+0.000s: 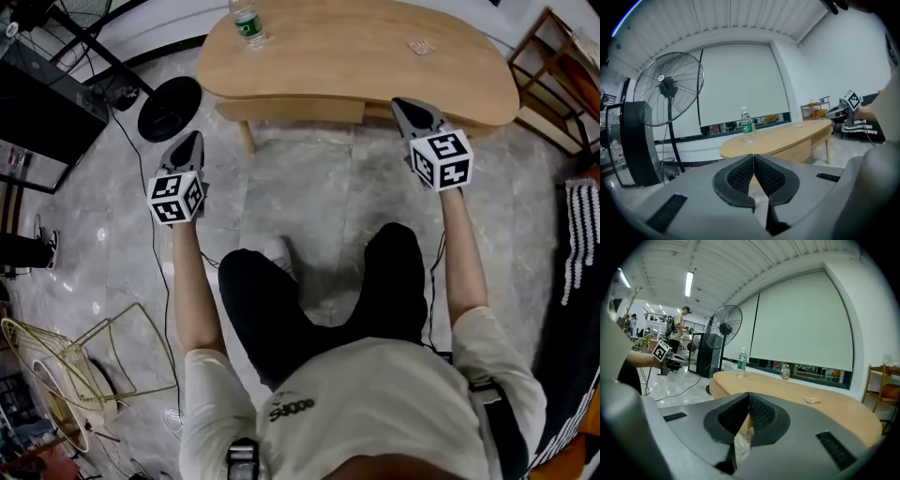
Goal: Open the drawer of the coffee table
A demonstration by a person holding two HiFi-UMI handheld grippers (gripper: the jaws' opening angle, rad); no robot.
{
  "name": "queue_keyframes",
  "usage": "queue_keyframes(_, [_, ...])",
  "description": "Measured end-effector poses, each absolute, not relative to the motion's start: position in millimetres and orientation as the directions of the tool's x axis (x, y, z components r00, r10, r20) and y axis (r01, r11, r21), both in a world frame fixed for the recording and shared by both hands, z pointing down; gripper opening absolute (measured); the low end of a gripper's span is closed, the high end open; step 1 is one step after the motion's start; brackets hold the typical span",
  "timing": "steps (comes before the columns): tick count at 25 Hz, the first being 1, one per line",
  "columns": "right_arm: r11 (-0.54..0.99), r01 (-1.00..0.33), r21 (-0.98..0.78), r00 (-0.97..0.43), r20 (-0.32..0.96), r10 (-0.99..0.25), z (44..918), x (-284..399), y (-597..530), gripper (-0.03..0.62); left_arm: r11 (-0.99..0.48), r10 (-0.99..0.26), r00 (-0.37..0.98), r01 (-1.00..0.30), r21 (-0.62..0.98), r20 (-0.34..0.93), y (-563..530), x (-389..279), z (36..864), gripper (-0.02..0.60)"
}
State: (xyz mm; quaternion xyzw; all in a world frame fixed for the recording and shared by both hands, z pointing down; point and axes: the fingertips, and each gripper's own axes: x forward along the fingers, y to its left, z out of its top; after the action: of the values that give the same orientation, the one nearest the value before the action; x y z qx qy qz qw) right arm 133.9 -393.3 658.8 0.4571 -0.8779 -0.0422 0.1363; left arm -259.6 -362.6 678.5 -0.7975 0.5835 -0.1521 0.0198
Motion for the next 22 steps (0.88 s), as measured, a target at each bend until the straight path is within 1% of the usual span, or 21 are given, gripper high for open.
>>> queue_keyframes(8, [0.605,-0.782,0.15,-0.565,0.238,-0.79,687,117,-413,0.005,-0.334,-0.933,0.3,-0.929,-0.163,0.198,-368,-258,703,0.027])
queue_keyframes(10, [0.607,-0.782,0.144,-0.565,0.251,-0.786,697,114,-418,0.006,-0.343,-0.928,0.309,-0.926,-0.157,0.209,-376,-261,710,0.076])
queue_keyframes(11, [0.612,-0.778,0.143,-0.567,0.263,-0.781,703,111,-421,0.006,-0.347,-0.925,0.31,-0.925,-0.156,0.218,-380,-263,714,0.089])
queue_keyframes(15, [0.642,-0.757,0.119,-0.581,0.325,-0.746,735,100,-431,0.008,-0.372,-0.911,0.33,-0.917,-0.146,0.249,-403,-267,735,0.109])
queue_keyframes(16, [0.645,-0.757,0.102,-0.584,0.337,-0.739,744,98,-433,0.013,-0.387,-0.904,0.347,-0.912,-0.134,0.25,-409,-265,741,0.129])
queue_keyframes(18, [0.65,-0.756,0.071,-0.589,0.357,-0.725,761,95,-438,0.061,-0.414,-0.889,0.376,-0.903,-0.112,0.26,-422,-261,755,0.172])
queue_keyframes(22, [0.644,-0.763,0.053,-0.579,0.385,-0.719,785,91,-452,0.127,-0.451,-0.863,0.403,-0.886,-0.107,0.305,-450,-256,782,0.2])
